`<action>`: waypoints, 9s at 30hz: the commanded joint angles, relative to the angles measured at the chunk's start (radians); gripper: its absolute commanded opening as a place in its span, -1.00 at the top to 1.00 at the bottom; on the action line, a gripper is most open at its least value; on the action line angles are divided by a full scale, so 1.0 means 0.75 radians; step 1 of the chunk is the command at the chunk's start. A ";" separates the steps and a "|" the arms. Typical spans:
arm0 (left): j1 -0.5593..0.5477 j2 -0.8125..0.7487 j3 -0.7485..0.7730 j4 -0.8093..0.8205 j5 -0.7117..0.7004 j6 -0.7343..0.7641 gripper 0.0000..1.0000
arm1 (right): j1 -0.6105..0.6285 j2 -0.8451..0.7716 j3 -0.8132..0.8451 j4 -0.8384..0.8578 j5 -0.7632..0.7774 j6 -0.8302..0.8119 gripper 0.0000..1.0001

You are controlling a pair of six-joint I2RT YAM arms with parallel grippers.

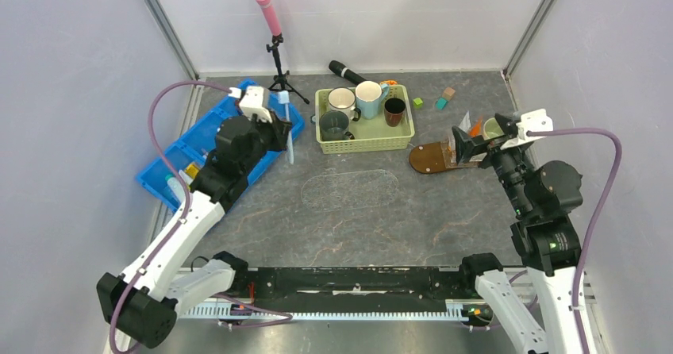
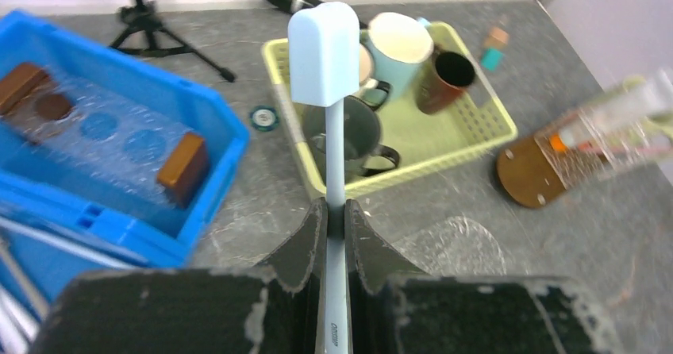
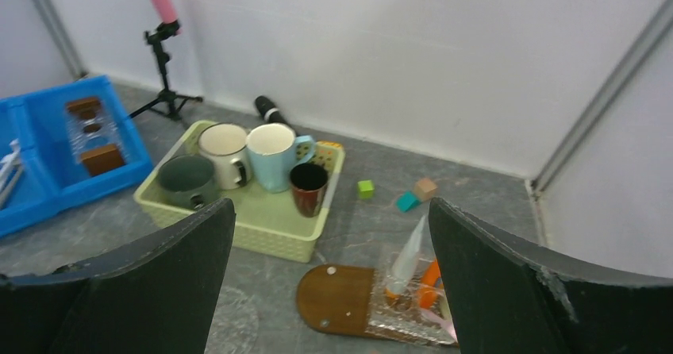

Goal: Prepare toiletry sets of a toothbrush and toothpaste on the tray

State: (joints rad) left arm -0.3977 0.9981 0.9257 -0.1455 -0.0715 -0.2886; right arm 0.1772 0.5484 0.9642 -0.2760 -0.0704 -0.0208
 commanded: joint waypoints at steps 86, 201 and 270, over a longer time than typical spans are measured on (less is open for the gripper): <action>-1.068 0.542 -0.065 0.796 -0.616 1.129 -0.99 | 0.226 0.611 0.127 -0.301 -0.424 0.296 1.00; -0.137 -0.413 -0.273 0.184 -0.895 0.364 -0.99 | -0.080 0.482 -0.288 0.105 0.341 0.160 0.77; -0.124 -0.423 -0.275 0.183 -0.879 0.352 -0.99 | -0.083 0.505 -0.195 -0.017 0.395 0.091 0.76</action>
State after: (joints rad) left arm -0.4984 0.6910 0.7200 -0.0502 -0.7300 -0.0177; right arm 0.1169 0.9314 0.7952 -0.3103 0.2142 0.0612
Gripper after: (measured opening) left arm 0.994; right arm 0.313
